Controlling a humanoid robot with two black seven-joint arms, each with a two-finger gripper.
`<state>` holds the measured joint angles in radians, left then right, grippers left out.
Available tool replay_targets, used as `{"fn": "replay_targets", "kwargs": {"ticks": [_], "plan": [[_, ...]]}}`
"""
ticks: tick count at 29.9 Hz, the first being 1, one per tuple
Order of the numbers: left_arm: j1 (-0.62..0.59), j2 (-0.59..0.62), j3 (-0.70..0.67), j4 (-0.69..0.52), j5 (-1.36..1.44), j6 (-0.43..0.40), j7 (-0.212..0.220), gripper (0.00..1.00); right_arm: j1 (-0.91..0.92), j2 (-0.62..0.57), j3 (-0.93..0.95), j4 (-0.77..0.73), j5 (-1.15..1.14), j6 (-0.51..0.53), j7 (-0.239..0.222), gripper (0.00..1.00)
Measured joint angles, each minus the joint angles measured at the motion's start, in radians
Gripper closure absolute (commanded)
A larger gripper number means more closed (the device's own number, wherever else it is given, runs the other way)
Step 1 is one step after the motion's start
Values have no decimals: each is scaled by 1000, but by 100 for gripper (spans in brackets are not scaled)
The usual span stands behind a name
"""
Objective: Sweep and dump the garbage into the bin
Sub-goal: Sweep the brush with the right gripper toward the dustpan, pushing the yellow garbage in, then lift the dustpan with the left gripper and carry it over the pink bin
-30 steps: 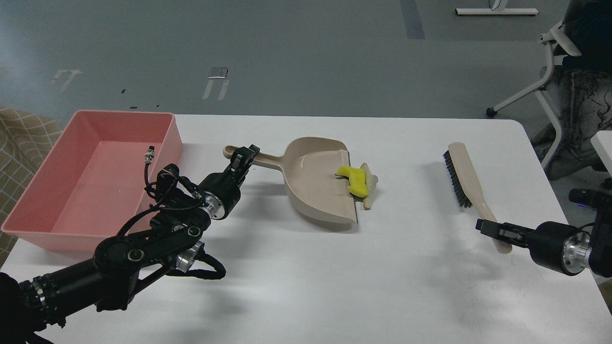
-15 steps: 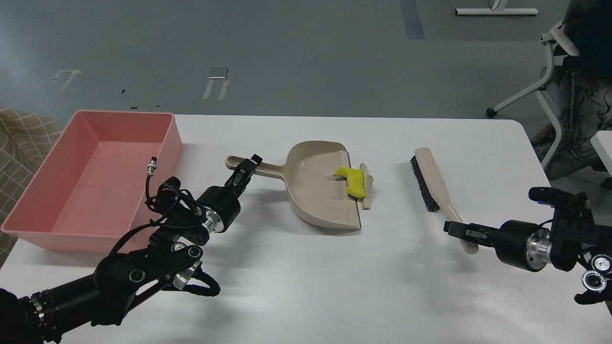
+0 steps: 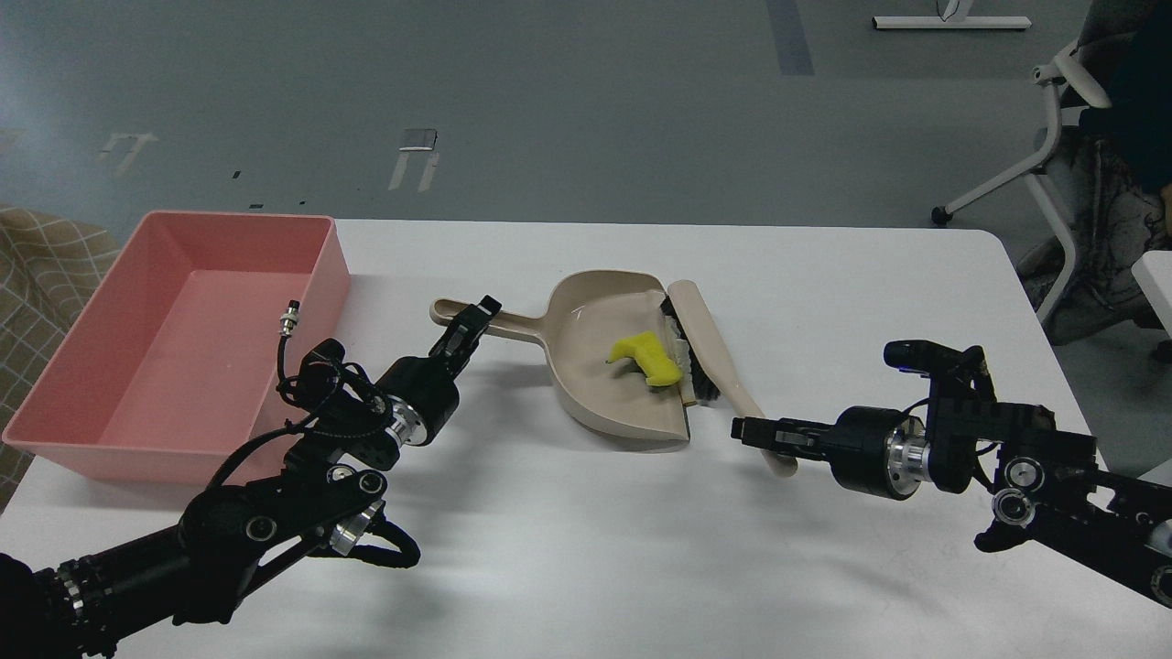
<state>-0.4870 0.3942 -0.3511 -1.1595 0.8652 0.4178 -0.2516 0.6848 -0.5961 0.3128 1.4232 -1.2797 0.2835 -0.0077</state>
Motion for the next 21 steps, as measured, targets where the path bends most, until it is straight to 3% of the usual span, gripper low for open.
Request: {"fn": "replay_targets", "kwargs": {"ticks": [11, 21], "plan": [[1, -2, -6, -1, -3, -1, 0, 100, 11, 120, 9, 26, 4, 5, 3, 100], [7, -26, -99, -14, -58, -8, 1, 100, 37, -190, 91, 176, 14, 47, 5, 100]]}}
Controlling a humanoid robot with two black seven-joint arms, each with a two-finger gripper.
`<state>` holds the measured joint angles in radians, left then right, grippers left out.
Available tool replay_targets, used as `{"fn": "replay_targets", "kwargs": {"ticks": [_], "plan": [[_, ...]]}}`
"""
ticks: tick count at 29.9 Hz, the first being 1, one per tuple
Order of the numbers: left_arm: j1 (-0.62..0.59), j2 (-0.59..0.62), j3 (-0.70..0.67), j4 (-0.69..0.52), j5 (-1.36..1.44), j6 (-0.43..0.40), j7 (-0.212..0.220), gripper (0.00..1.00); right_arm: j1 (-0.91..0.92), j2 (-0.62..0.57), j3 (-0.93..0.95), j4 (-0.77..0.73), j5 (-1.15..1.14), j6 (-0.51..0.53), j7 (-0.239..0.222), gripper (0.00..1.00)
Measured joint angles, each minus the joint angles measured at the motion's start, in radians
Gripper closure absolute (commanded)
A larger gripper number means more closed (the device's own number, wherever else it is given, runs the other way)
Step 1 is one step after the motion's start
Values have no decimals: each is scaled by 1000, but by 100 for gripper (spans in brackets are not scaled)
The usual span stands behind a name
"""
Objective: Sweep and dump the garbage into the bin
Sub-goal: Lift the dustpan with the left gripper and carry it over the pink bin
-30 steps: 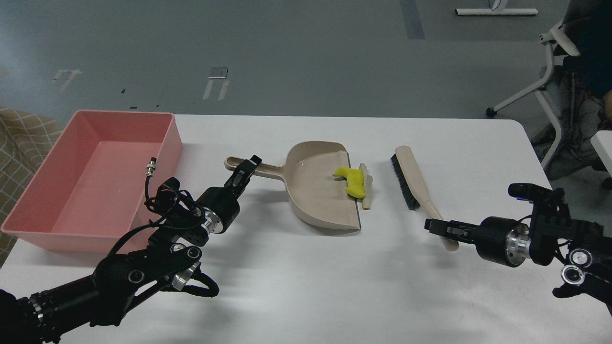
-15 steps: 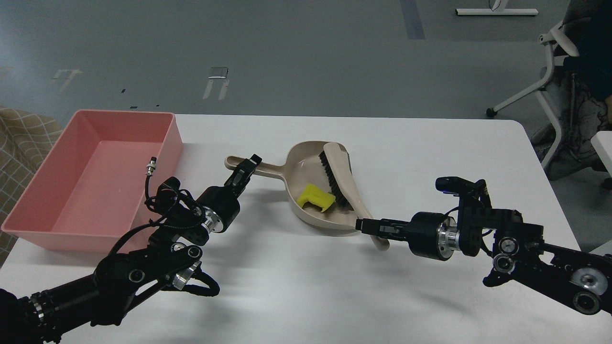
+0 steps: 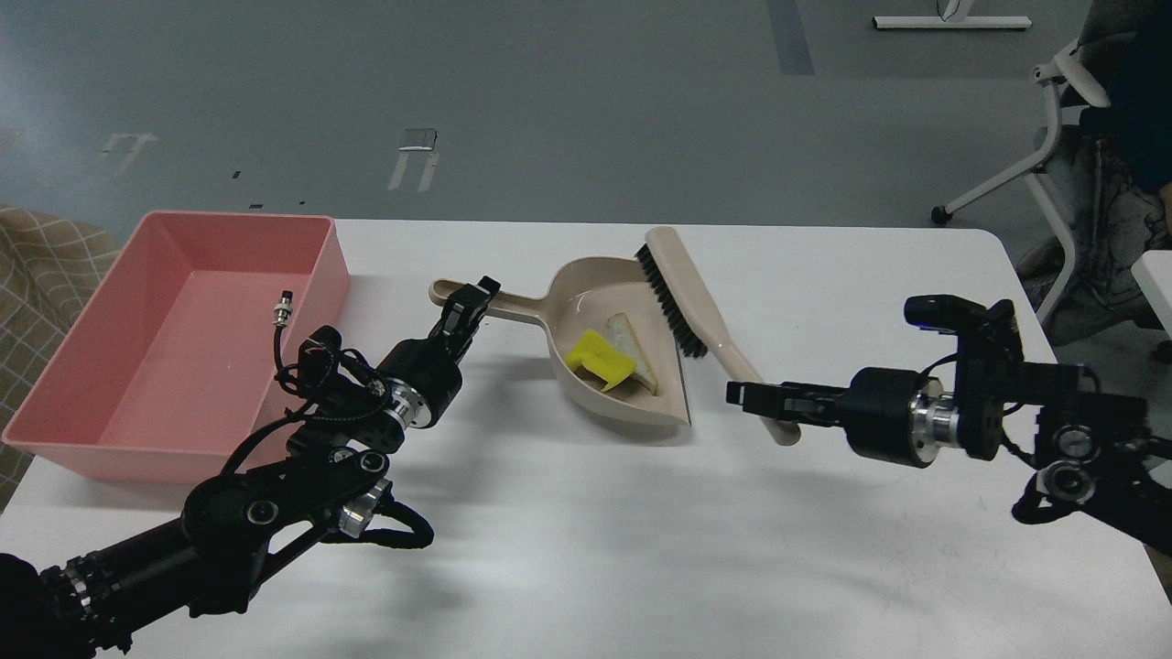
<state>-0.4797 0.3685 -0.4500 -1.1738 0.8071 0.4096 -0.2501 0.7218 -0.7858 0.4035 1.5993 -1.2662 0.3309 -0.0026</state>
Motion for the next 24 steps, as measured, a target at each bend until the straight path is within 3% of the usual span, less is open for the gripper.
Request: {"fn": "replay_targets", "kwargs": {"ticks": [8, 14, 18, 24], "plan": [[4, -2, -118, -31, -136, -4, -1, 100, -33, -252, 39, 2, 79, -43, 17, 100], [4, 39, -204, -62, -150, -5, 8, 100, -117, -307, 39, 6, 101, -90, 32, 100], [8, 126, -267, -130, -157, -6, 28, 100, -151, -306, 34, 11, 102, -112, 33, 100], [93, 362, -411, -278, -216, -40, 50, 100, -157, -300, 25, 12, 102, -122, 34, 100]]}}
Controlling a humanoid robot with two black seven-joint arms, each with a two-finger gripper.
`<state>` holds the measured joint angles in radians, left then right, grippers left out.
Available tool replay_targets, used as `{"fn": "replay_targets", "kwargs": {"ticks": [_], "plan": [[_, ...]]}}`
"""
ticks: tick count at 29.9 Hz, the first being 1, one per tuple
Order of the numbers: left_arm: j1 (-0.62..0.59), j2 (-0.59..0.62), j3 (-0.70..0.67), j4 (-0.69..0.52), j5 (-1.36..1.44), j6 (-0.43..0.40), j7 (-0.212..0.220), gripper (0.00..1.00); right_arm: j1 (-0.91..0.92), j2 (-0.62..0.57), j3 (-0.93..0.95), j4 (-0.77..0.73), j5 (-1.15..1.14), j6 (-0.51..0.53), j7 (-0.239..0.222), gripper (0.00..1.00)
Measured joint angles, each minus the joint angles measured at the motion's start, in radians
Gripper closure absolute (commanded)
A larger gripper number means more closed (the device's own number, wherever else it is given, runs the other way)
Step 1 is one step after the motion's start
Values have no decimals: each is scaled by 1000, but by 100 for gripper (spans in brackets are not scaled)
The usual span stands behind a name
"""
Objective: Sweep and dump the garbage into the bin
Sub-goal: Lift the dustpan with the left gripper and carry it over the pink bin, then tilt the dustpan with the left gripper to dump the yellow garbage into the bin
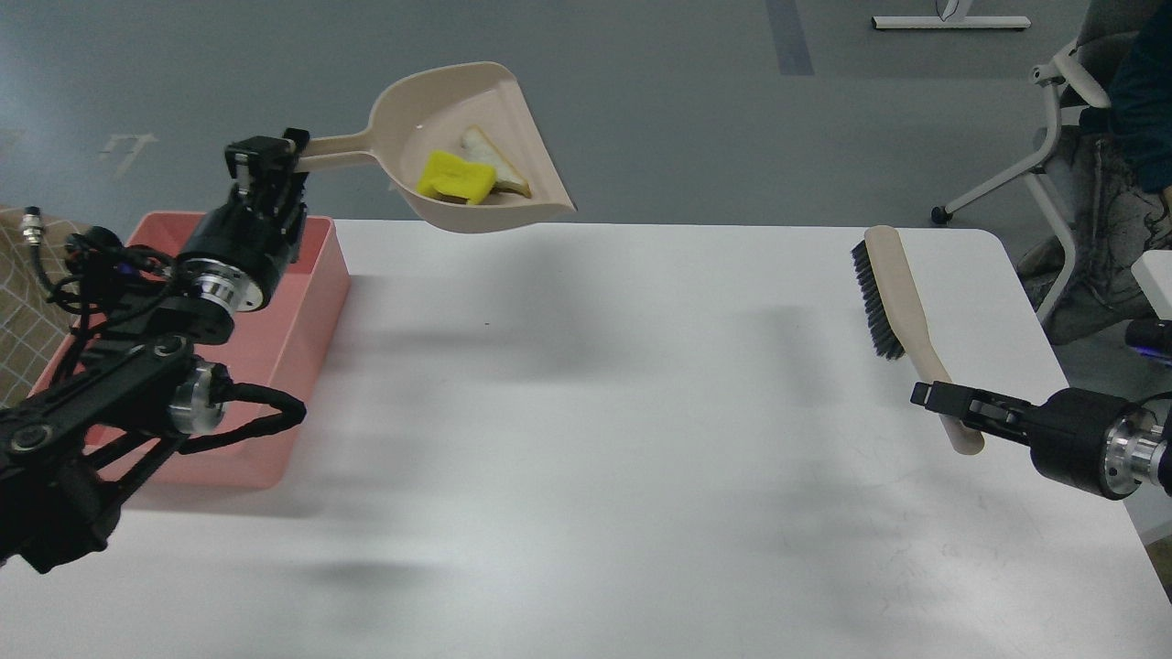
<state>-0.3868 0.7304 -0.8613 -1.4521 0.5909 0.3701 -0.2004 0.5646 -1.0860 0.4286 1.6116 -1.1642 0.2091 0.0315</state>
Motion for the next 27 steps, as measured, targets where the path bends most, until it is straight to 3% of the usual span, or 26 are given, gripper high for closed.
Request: {"fn": "replay_targets", "kwargs": {"ticks": [6, 15, 18, 27], "plan": [[230, 198, -243, -49, -44, -96, 0, 100, -2, 7, -1, 2, 0, -1, 1, 100], [653, 262, -673, -13, -36, -229, -9, 100, -6, 28, 3, 12, 0, -1, 2, 100], [715, 263, -740, 61, 38, -240, -31, 100, -6, 34, 5, 14, 0, -2, 4, 100], [732, 306, -780, 217, 217, -233, -133, 100, -6, 47, 7, 16, 0, -2, 5, 100]]}}
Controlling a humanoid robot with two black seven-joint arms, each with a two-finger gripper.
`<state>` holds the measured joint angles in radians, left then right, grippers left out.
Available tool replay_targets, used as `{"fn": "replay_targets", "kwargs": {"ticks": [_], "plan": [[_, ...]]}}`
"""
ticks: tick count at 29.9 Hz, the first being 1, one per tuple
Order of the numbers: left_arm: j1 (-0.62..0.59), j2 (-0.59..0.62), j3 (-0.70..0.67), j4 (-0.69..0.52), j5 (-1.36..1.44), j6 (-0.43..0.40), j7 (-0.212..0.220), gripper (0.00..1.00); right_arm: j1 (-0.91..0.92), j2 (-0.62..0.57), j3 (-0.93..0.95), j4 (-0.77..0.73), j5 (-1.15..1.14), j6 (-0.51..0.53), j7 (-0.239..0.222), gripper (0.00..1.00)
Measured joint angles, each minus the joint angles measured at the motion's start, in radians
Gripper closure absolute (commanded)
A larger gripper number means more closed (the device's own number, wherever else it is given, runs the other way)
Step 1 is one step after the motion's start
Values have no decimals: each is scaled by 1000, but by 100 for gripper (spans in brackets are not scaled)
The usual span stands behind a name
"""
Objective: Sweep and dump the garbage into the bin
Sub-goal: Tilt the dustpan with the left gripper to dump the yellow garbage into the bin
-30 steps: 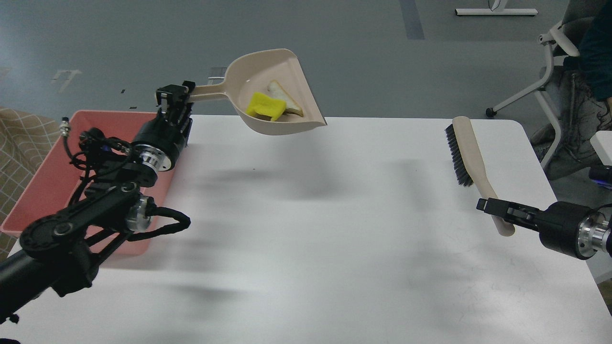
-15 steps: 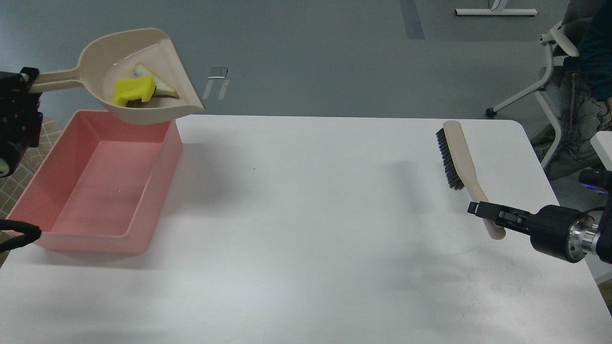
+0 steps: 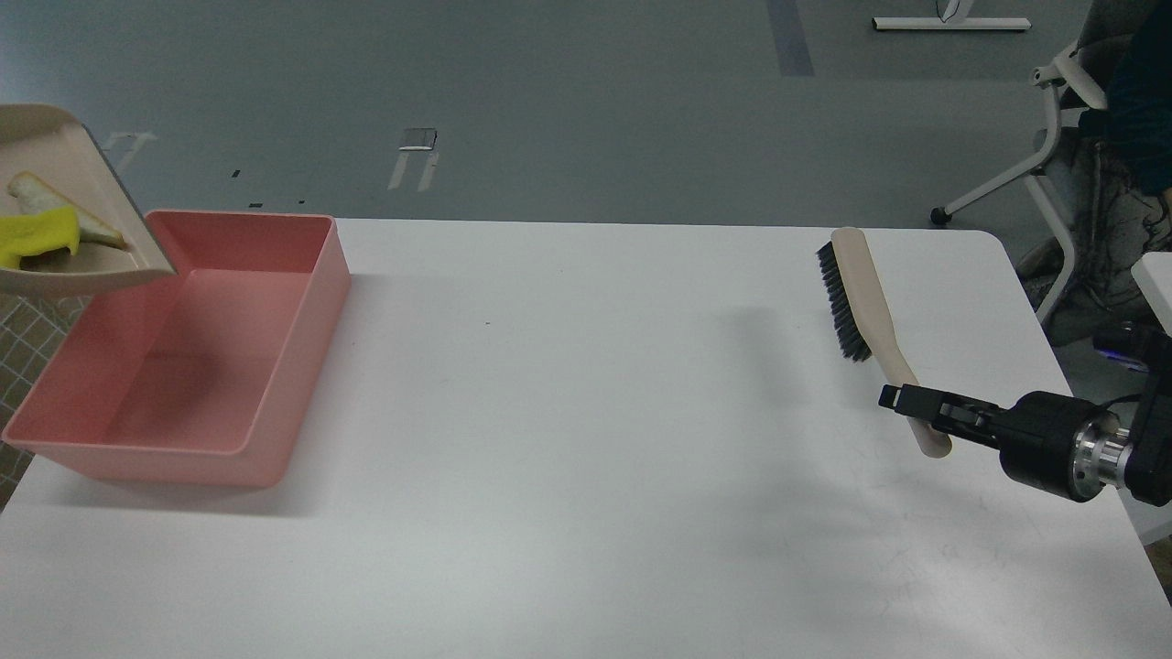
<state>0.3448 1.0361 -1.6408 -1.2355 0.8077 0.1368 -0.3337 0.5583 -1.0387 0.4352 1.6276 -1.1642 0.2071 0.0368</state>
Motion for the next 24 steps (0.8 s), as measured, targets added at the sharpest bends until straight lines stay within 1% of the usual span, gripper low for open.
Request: {"fn": "replay_targets", "kwargs": {"ticks": [3, 6, 11, 15, 20, 24], "plan": [[0, 42, -2, 11, 43, 23, -30, 100, 0, 2, 0, 0, 0, 0, 0, 100], [0, 74, -3, 10, 101, 39, -40, 100, 0, 8, 0, 0, 0, 0, 0, 100], [-3, 116, -4, -28, 200, 44, -43, 100, 0, 21, -1, 0, 0, 0, 0, 100], [-3, 121, -4, -66, 267, 47, -42, 100, 0, 23, -1, 0, 0, 0, 0, 100], [-5, 121, 0, -74, 427, 81, -41, 100, -1, 23, 0, 6, 0, -5, 0, 100], [-10, 122, 1, -74, 485, 98, -38, 100, -2, 23, 0, 8, 0, -7, 0, 100]]}}
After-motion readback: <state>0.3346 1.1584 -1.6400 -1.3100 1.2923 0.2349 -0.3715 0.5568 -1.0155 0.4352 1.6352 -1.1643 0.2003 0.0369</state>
